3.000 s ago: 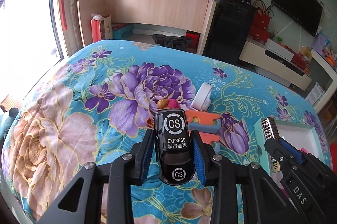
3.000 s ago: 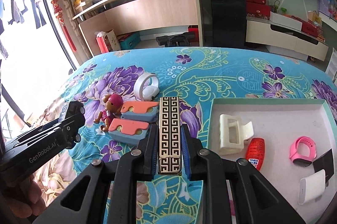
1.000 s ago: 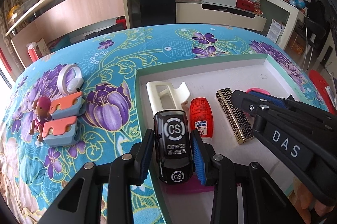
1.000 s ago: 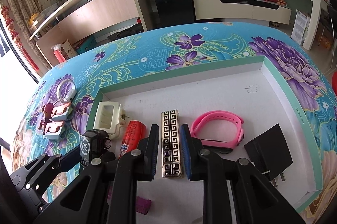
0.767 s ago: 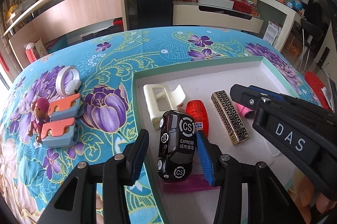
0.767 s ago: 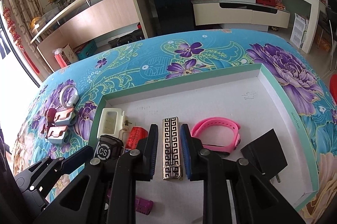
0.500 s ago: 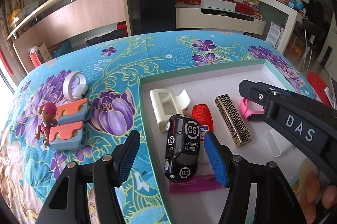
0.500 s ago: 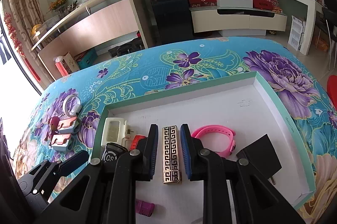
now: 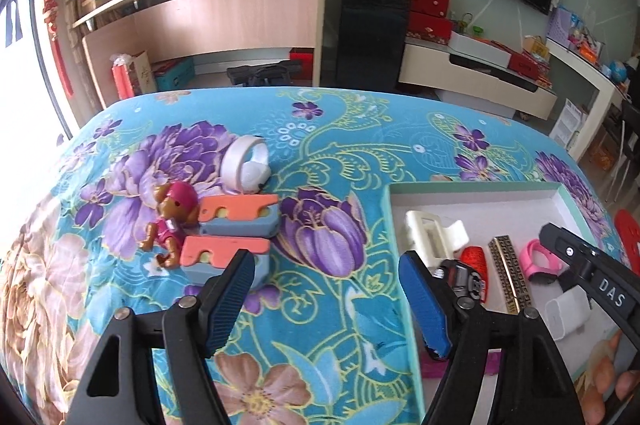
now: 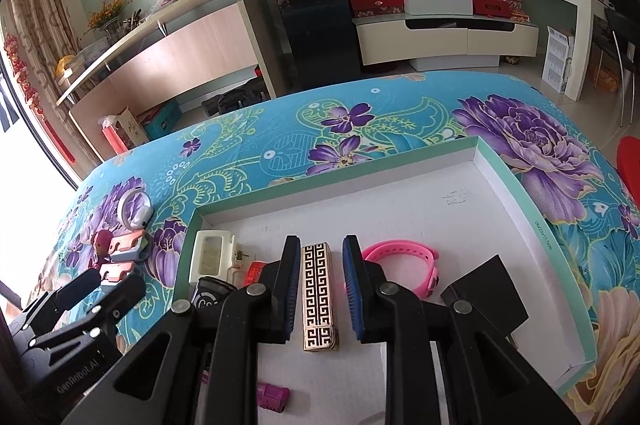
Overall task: Organize rigid objects
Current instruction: 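Open the right gripper to drop the gold bar while the left gripper releases the black car, then move both grippers from the tray back to the remaining toys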
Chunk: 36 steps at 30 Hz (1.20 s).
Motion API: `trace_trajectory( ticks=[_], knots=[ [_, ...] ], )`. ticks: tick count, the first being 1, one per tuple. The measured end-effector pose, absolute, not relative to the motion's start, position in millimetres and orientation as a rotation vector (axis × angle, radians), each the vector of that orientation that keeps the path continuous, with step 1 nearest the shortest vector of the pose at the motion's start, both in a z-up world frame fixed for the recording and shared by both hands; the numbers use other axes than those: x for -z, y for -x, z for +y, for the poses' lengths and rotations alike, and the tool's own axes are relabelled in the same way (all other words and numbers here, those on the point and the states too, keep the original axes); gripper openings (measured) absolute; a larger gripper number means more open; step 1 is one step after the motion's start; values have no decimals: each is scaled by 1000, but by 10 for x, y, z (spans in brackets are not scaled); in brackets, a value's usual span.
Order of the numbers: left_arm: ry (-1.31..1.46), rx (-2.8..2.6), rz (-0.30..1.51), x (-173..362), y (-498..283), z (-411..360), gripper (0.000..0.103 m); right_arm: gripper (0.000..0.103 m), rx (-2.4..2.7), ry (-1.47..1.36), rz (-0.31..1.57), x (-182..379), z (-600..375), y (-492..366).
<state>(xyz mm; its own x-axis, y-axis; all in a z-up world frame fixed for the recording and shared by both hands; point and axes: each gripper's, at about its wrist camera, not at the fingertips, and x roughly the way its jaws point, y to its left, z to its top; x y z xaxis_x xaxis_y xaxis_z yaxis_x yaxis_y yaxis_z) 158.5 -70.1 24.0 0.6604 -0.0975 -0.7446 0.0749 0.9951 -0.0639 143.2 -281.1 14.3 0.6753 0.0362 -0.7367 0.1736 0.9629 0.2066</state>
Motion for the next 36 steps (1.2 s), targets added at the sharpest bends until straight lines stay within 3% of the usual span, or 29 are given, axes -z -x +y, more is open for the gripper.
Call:
trace_trajectory(
  ticks=[10,13,16,22,25,28,36],
  knots=[
    [82,-92,887,-107,-1662,-271,89,23,34,-253,875,-52,-2535,-1535],
    [82,-96,902,-79,-1665,-271,94,41,15,-231,896,-18,-2410,-1573],
    [84,-113,901,-72,-1669,-243,99,45,-3,-196,902,-6,-2287,-1592],
    [121,-159,910,-48,-1678,-92,103,69,-19,-172,901,13,-2178,-1612],
    [140,-168,916,-37,-1683,-32,103,70,-16,-167,896,11,-2171,-1613],
    [143,-172,916,-37,-1686,-6,103,86,2,-162,888,8,-2176,-1612],
    [150,-178,915,-14,-1703,79,103,89,20,-141,852,-48,-2154,-1592]
  ],
)
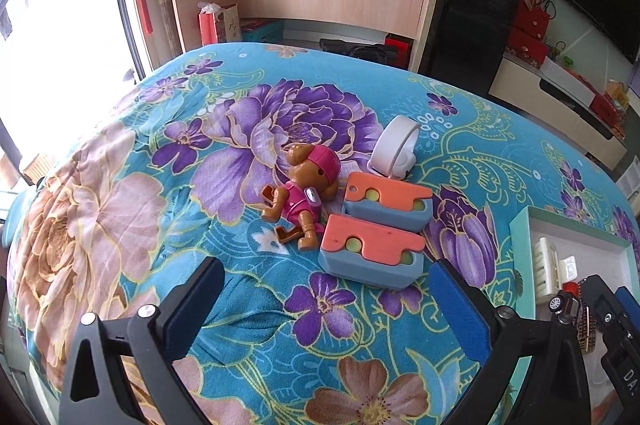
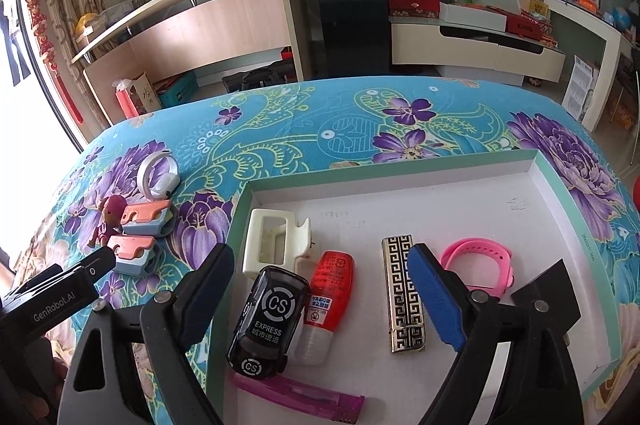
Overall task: Organize rigid objects
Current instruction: 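Move both grippers from the tray back to the remaining toys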
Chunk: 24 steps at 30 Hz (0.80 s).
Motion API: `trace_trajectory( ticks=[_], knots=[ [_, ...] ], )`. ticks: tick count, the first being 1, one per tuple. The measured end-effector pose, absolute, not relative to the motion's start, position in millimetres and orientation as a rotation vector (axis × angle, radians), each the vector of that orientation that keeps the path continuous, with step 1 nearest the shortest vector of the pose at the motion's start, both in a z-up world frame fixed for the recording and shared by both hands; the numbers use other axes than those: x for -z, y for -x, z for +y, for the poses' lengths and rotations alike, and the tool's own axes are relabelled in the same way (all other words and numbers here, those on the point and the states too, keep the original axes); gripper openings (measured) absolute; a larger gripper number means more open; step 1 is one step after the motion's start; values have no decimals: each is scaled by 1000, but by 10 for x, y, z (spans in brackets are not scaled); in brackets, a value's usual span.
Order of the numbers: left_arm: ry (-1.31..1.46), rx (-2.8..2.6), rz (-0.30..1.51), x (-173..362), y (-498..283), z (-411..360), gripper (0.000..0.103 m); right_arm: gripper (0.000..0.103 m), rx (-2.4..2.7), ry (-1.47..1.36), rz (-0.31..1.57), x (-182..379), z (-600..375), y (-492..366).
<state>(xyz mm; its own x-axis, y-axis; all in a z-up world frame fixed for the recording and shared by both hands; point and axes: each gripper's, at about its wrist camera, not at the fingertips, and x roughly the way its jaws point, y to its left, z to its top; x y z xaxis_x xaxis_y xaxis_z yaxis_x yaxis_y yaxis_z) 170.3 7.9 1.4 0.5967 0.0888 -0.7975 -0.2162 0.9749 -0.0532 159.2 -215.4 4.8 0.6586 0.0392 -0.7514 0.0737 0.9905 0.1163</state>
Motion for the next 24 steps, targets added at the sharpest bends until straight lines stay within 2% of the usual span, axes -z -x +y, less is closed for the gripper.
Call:
trace_trajectory(
  ticks=[5,14,24],
  knots=[
    [181,-215,906,6,-1712,216,103,101,17,-127,819,-98,-2102,-1566],
    [251,-226,897,12,-1718,454,103,102,-8,-190,733,-238,-2045,-1515],
    [327,-226,899,42,-1703,667,103,102,43,-172,747,-315,-1980,-1573]
  ],
)
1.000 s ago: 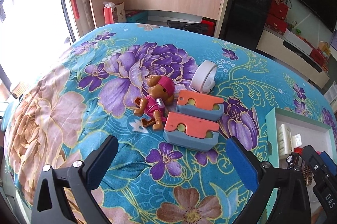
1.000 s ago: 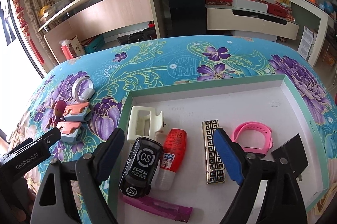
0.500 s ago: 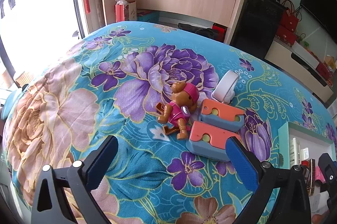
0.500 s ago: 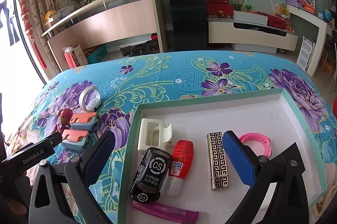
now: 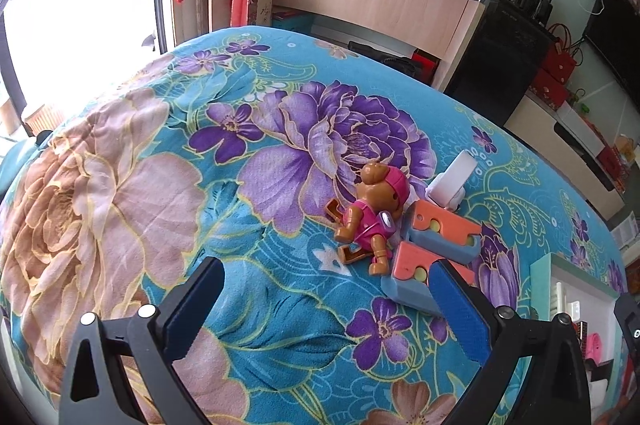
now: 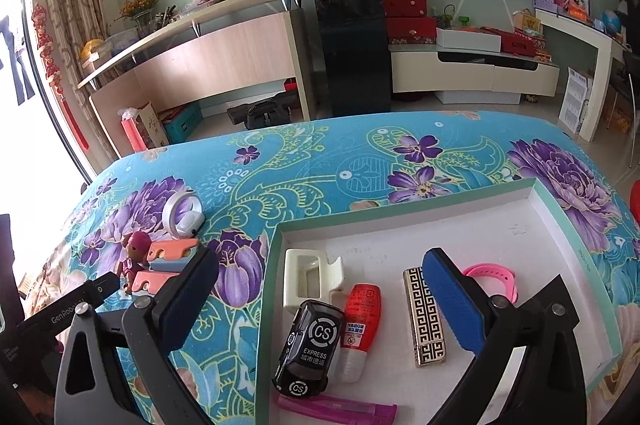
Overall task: Organize rigid objects
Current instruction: 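Move both grippers from the tray back to the remaining toys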
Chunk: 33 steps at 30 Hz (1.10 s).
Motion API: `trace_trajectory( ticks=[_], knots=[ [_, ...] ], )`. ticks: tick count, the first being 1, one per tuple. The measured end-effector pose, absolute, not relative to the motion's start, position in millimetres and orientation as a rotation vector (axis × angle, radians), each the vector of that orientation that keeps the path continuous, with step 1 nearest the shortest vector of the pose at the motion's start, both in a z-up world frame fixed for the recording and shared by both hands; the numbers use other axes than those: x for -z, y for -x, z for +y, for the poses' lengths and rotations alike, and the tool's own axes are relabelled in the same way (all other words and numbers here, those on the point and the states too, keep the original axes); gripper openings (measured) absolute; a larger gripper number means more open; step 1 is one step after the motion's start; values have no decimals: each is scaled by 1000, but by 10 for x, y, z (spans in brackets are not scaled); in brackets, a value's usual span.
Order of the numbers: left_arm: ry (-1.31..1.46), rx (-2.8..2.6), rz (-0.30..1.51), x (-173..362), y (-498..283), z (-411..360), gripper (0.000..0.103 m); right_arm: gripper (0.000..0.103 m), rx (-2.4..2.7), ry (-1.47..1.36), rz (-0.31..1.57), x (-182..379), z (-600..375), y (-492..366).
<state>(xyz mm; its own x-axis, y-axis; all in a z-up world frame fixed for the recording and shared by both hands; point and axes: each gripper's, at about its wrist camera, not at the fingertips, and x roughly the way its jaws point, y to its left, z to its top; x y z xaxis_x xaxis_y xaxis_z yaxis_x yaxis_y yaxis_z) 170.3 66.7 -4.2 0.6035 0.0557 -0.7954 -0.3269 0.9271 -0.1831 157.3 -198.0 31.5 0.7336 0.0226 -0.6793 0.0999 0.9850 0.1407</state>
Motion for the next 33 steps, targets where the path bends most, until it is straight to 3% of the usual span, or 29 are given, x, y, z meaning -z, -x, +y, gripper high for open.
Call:
trace_trajectory(
  ticks=[25,33],
  knots=[
    [284,-212,904,-189,-2064,959,103,102,-36,-170,838,-495,-1592,-1997],
    [323,-269,980,148,-2098,1255,103,102,-98,-110,879,-276,-1051,-2141]
  ],
)
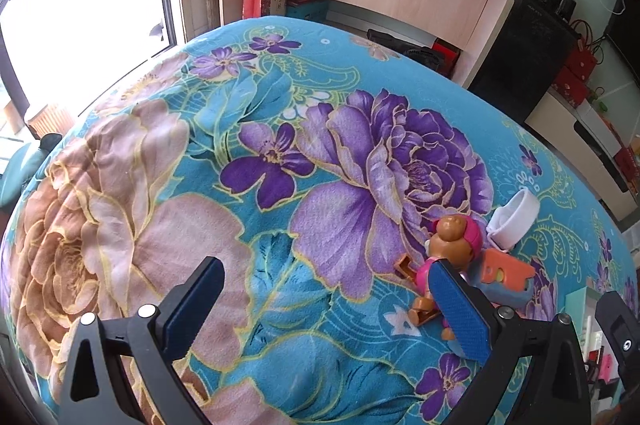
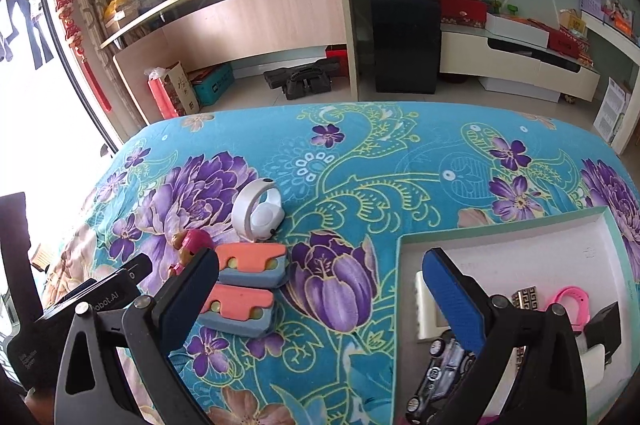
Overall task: Organize rigid objects
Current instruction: 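Move both grippers from the tray back to the remaining toys, then grasp the orange-and-blue block with the right gripper while the left gripper grasps the bear figure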
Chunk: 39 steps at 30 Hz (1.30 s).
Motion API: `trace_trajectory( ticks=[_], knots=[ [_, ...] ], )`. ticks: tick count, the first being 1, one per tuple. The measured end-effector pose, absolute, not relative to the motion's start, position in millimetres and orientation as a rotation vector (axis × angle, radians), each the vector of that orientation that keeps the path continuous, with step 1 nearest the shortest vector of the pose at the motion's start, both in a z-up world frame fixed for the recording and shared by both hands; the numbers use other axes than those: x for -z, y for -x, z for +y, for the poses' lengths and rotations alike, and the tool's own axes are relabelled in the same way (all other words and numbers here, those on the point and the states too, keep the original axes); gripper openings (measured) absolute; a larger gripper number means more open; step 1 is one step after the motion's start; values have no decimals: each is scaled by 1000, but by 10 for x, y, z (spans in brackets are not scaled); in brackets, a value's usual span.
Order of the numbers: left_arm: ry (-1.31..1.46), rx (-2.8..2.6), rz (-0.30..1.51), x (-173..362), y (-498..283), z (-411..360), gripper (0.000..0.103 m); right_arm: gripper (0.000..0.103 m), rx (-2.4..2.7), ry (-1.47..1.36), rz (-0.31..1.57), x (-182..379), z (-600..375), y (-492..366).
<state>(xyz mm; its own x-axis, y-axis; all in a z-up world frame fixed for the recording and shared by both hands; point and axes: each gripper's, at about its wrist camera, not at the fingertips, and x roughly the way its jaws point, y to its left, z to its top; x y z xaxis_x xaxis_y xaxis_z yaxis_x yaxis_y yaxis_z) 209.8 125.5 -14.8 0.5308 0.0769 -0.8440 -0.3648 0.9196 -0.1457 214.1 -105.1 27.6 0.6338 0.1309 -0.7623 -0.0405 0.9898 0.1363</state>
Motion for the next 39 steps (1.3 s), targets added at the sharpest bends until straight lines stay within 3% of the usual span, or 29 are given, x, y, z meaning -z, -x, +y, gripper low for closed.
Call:
trace_trajectory(
  ticks=[12,39],
  knots=[
    [427,-206,1001,293,-2126,1353,103,102,-189,-96,999,296,-640,-2207],
    [358,-117,970,196,-2175,1120,103,101,-104,-4,1031,491,-624,-2223]
  ],
)
